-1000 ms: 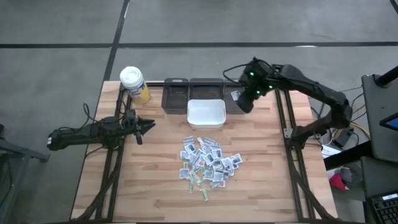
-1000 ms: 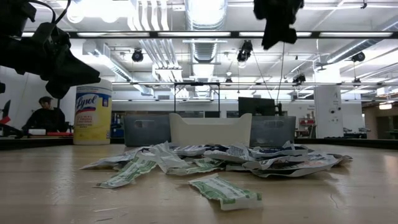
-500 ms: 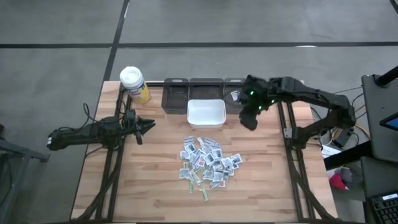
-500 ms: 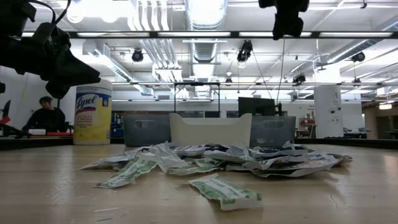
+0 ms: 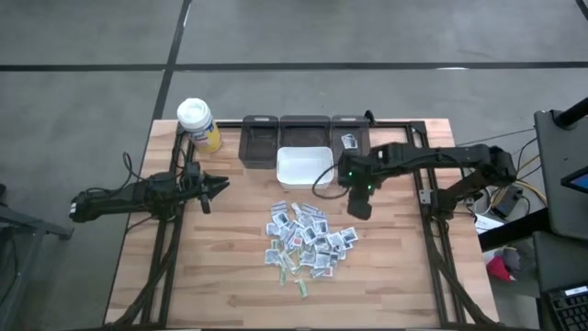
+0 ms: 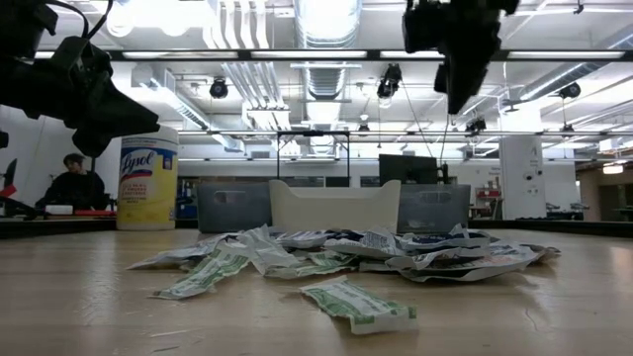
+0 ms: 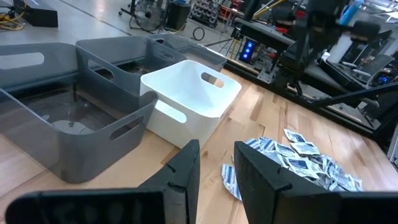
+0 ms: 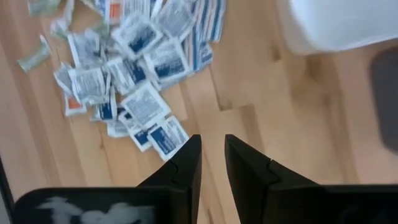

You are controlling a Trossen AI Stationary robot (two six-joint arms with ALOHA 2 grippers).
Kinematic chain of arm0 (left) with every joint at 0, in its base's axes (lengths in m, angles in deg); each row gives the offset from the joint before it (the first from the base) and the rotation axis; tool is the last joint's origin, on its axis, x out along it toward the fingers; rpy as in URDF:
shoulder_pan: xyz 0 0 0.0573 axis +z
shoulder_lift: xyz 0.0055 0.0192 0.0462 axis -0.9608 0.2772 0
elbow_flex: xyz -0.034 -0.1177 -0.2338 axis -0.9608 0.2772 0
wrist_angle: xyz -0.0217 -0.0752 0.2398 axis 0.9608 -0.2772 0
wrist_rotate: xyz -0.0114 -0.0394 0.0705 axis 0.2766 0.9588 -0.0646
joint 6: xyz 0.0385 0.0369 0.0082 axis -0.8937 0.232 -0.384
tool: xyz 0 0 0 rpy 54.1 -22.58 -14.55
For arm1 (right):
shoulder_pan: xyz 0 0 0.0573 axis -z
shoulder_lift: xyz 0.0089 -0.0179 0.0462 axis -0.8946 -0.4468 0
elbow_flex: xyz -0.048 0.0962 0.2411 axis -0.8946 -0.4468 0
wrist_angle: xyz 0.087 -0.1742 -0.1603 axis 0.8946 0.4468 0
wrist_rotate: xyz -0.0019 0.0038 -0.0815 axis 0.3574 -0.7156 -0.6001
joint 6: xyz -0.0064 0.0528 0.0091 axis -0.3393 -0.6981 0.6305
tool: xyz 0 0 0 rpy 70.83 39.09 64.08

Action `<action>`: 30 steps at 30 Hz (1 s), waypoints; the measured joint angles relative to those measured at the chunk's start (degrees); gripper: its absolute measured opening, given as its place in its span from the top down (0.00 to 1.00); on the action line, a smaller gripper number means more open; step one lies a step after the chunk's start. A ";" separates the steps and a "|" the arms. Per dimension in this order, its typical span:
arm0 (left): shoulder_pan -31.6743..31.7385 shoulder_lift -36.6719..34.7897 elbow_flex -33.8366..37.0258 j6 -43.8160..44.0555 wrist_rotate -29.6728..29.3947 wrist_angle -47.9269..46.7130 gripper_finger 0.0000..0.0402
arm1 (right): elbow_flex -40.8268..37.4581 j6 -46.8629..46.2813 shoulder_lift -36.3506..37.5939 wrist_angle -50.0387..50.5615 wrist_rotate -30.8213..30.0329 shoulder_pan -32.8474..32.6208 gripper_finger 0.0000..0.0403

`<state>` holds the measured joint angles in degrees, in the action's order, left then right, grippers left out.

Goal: Pick & Place First Aid Supplies
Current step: Put the blue alcohol pad into the right black bin

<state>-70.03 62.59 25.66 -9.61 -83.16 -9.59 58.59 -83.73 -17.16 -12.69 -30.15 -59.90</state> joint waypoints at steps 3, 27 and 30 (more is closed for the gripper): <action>-0.02 0.00 0.00 0.01 0.00 -0.02 0.77 | -3.41 -1.35 0.13 -2.16 -0.01 -1.94 0.81; -0.02 0.00 0.00 0.02 0.02 -0.07 0.77 | -21.75 2.22 0.13 -19.72 -0.30 -7.70 0.84; -0.02 0.00 0.00 0.02 0.00 -0.07 0.77 | -21.80 2.32 0.13 -19.88 -0.32 -7.68 0.84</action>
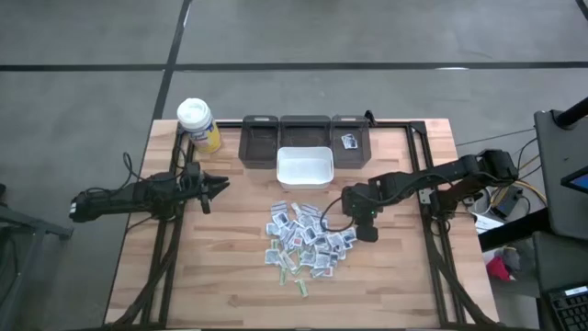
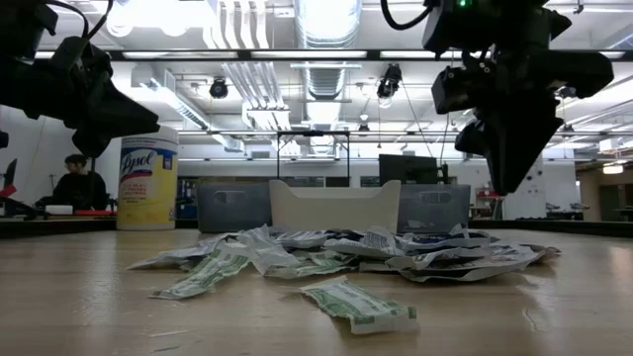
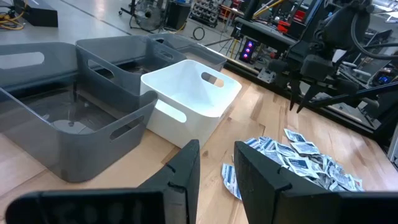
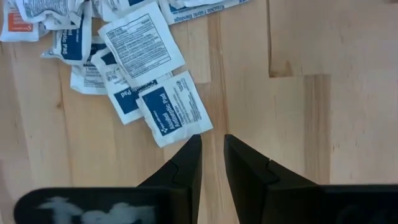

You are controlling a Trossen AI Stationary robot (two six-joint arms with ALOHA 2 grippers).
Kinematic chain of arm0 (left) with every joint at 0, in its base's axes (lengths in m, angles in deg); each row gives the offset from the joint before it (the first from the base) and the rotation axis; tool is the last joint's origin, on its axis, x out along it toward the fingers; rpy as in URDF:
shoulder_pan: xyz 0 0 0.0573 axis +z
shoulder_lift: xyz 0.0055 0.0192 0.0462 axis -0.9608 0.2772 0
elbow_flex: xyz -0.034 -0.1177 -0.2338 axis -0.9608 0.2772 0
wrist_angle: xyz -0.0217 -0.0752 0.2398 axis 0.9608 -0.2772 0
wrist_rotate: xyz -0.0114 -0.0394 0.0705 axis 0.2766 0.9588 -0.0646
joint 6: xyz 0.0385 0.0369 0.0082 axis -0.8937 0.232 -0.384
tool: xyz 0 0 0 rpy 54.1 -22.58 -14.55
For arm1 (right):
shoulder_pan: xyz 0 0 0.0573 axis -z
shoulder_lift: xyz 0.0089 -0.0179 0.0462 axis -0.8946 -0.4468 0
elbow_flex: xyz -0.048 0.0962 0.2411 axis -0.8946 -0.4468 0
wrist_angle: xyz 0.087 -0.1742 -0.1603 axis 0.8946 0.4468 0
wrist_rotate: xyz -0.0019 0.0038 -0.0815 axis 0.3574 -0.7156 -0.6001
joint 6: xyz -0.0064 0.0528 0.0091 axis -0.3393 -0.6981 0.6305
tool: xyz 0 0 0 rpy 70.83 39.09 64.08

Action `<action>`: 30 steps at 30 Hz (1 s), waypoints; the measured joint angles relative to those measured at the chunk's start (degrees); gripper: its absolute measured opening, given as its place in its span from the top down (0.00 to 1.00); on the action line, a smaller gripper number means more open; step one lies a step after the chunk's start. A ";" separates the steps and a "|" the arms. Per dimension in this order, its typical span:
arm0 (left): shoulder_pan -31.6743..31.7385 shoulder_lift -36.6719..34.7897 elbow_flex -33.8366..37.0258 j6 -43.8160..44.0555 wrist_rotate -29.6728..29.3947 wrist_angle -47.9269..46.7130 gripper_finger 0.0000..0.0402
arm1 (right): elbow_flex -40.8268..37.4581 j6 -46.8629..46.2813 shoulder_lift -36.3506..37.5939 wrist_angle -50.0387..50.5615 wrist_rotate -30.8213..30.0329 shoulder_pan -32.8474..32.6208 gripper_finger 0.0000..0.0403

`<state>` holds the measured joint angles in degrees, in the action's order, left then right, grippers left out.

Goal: Pick & Place First Aid Supplies
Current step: Put the blue alcohol pad into the right black bin

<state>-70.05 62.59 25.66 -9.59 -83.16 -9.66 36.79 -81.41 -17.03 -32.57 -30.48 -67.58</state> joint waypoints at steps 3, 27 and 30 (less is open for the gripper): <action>0.01 0.00 0.00 0.00 0.01 0.00 0.77 | 0.00 0.67 0.00 -0.40 0.00 0.00 0.84; 0.00 0.00 0.00 0.00 0.02 0.02 0.77 | -1.36 9.95 -5.13 -4.61 -0.11 -3.29 0.81; 0.00 0.00 0.00 0.00 0.02 -0.07 0.77 | -1.38 11.66 -6.44 -4.66 -0.13 -3.91 0.80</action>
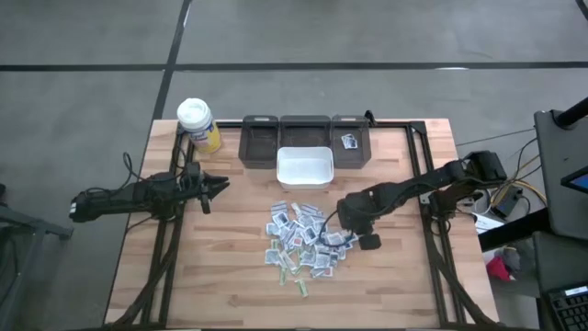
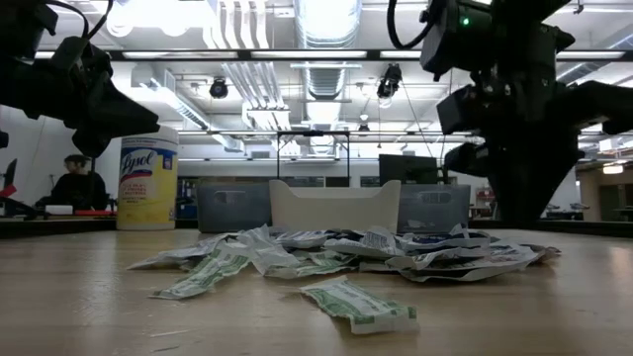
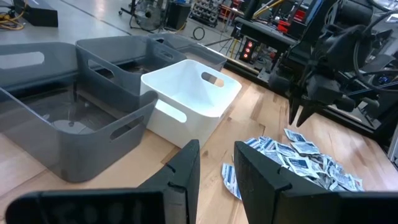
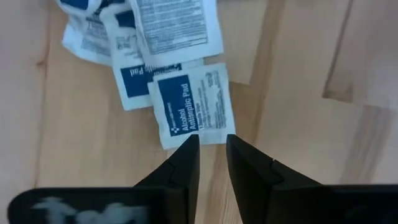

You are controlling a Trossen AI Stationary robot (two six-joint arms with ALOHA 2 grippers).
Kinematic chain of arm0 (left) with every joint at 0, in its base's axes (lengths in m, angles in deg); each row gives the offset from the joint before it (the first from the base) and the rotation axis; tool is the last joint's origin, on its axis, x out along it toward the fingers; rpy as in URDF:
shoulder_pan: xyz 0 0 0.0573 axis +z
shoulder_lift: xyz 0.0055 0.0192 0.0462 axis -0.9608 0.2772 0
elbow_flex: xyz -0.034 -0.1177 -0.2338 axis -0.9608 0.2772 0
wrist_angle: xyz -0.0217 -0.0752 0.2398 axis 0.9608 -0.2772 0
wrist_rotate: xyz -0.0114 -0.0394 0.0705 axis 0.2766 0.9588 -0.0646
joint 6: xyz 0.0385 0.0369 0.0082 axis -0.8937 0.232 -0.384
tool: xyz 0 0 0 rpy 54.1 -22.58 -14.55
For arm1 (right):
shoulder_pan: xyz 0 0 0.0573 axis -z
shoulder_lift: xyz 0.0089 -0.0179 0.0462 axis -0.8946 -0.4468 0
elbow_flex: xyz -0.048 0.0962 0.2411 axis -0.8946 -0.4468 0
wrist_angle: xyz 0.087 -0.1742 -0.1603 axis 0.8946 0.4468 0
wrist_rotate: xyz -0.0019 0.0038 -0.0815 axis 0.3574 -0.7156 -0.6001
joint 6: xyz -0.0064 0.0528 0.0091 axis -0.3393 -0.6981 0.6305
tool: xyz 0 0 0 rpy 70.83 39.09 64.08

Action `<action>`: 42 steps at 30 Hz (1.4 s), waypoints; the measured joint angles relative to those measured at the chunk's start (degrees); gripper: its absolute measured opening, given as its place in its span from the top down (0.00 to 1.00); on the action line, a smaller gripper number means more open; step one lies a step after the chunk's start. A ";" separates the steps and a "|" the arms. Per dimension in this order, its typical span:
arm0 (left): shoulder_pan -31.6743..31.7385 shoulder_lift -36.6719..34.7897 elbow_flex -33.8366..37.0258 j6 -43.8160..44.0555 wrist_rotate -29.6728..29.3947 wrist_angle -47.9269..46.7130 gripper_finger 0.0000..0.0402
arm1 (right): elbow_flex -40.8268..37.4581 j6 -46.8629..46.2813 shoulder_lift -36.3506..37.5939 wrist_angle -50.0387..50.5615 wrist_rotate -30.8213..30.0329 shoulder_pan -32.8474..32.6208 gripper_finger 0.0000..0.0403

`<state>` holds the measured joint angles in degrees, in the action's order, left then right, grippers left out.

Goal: Pick & Place First Aid Supplies
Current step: Put the blue alcohol pad into the right black bin

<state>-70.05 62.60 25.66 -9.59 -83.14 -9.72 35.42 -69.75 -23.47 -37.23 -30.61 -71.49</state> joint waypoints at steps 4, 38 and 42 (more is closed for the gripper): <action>0.02 0.00 0.00 0.00 0.00 0.00 0.77 | 0.23 1.68 0.33 -1.40 -0.01 -0.54 0.78; 0.02 0.02 0.00 0.00 0.00 -0.33 0.77 | -2.56 -1.39 -0.67 -2.54 -4.60 -1.12 0.57; 0.00 0.02 0.00 0.00 0.00 -0.35 0.77 | -1.65 -1.34 -0.41 -2.45 -4.59 -1.21 0.57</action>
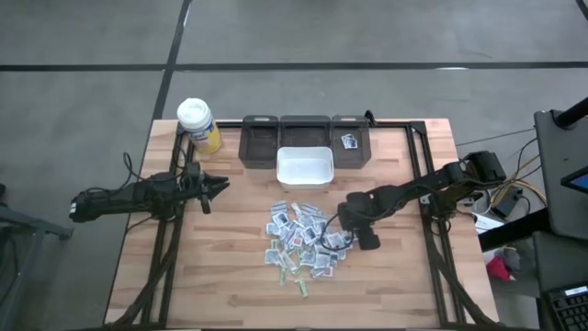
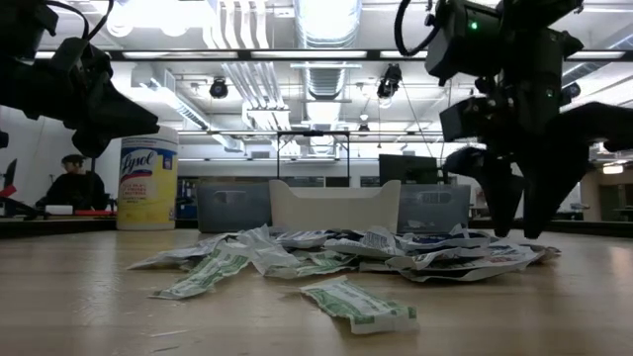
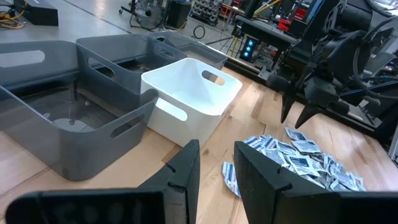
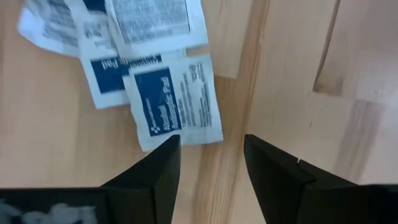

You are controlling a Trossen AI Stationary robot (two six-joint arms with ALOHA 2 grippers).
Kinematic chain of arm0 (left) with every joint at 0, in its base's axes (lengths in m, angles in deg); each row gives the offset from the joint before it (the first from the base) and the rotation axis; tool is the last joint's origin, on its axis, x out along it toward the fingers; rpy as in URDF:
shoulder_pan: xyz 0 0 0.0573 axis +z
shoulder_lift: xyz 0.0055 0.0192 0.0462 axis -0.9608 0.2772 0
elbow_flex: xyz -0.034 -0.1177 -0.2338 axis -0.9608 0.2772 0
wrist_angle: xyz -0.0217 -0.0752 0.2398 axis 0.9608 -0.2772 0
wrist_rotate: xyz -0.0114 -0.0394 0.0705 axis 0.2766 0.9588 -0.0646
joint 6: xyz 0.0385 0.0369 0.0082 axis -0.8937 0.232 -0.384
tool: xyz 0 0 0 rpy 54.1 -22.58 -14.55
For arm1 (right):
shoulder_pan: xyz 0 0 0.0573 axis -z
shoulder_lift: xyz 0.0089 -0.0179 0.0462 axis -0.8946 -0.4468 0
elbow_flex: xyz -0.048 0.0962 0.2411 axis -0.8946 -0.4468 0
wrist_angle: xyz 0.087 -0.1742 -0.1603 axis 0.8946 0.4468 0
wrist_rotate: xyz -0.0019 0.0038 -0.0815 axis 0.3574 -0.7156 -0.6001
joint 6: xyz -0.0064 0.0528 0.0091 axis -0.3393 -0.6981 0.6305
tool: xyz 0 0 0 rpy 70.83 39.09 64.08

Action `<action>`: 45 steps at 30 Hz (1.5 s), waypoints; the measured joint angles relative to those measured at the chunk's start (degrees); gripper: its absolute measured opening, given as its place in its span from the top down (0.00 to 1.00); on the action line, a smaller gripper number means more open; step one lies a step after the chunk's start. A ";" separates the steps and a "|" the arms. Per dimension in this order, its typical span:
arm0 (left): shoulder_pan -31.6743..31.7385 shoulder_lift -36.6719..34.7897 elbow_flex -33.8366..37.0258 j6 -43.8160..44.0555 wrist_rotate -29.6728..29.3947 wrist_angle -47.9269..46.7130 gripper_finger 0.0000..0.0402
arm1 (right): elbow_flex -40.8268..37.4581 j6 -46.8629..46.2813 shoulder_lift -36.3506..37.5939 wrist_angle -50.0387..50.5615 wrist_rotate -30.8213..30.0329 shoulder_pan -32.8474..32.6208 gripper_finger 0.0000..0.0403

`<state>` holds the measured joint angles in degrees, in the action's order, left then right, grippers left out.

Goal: Pick & Place First Aid Supplies
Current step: Put the blue alcohol pad into the right black bin

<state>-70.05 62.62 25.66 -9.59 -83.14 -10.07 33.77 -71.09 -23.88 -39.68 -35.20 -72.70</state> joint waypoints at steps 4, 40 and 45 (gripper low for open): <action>0.00 0.00 0.00 0.00 0.00 0.00 0.77 | 1.01 0.16 0.16 -0.12 0.00 -0.02 0.56; 0.00 0.81 0.00 0.00 0.00 -0.46 0.77 | -2.19 1.30 -3.62 -5.61 -1.30 -0.65 0.69; 0.00 0.92 -0.02 0.00 0.00 -0.57 0.77 | -2.29 1.06 -2.52 -5.21 -1.68 -0.63 0.79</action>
<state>-70.05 63.53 25.64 -9.59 -83.14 -10.64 31.48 -70.04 -26.40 -44.90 -36.88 -73.33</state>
